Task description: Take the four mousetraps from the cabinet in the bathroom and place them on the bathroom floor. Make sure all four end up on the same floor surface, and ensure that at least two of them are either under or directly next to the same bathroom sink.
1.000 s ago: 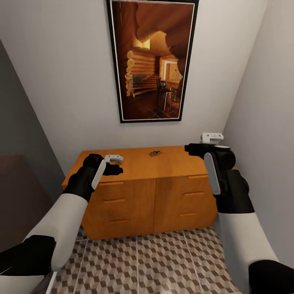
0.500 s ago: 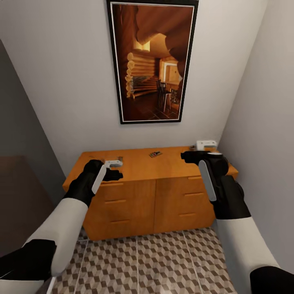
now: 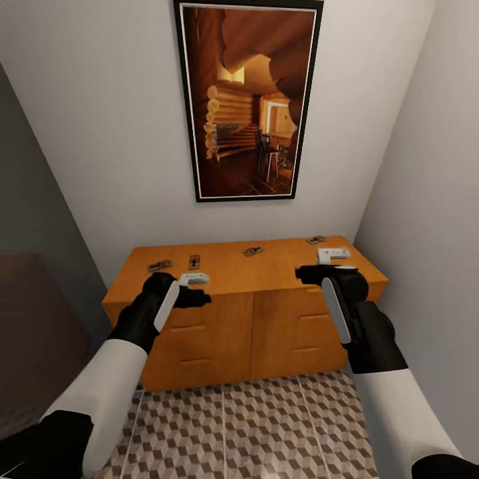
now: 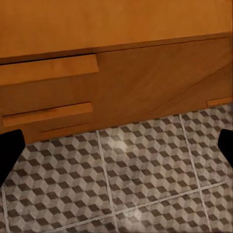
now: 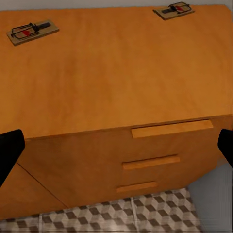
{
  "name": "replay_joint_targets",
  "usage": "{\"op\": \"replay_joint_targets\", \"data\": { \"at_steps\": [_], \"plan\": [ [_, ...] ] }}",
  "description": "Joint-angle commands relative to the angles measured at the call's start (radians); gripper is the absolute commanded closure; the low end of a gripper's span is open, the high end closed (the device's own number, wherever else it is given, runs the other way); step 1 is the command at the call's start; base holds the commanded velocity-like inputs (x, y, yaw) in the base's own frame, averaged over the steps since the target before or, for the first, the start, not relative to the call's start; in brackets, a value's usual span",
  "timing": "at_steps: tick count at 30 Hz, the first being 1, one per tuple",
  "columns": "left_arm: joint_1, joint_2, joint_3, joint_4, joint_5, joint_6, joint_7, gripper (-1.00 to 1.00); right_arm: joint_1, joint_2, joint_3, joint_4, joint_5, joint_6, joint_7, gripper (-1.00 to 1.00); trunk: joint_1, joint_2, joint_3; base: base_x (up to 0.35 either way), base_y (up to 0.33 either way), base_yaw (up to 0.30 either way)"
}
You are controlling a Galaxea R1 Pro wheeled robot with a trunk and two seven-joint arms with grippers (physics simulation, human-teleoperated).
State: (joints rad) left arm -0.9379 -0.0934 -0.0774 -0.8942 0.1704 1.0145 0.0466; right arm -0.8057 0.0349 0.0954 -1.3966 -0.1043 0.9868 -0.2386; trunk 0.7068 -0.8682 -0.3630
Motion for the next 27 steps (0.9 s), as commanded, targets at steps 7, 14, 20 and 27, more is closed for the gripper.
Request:
{"op": "replay_joint_targets", "data": {
  "at_steps": [7, 14, 20, 27],
  "plan": [
    [0.002, 0.0, 0.0, -0.04, 0.008, 0.004, -0.012, -1.0, 0.011, -0.019, -0.001, -0.001, -0.01, 0.003, -0.01, -1.0, -0.015, 0.027, 0.011, 0.0, 0.0, 0.0],
    [0.002, 0.0, 0.002, -0.08, 0.009, 0.004, -0.011, -1.0, 0.011, -0.03, -0.002, -0.002, -0.011, 0.003, -0.009, -1.0, -0.042, 0.076, 0.033, 0.0, 0.0, 0.0],
    [0.002, 0.001, 0.005, -0.087, 0.008, 0.005, -0.01, -1.0, 0.011, -0.03, -0.001, -0.001, -0.012, 0.003, -0.008, -1.0, -0.065, 0.118, 0.052, 0.0, 0.0, 0.0],
    [0.002, 0.005, 0.006, -0.085, 0.007, 0.006, -0.008, -1.0, 0.011, -0.028, 0.001, -0.001, -0.012, 0.002, -0.008, -1.0, -0.092, 0.167, 0.074, 0.0, 0.0, 0.0]
  ]
}}
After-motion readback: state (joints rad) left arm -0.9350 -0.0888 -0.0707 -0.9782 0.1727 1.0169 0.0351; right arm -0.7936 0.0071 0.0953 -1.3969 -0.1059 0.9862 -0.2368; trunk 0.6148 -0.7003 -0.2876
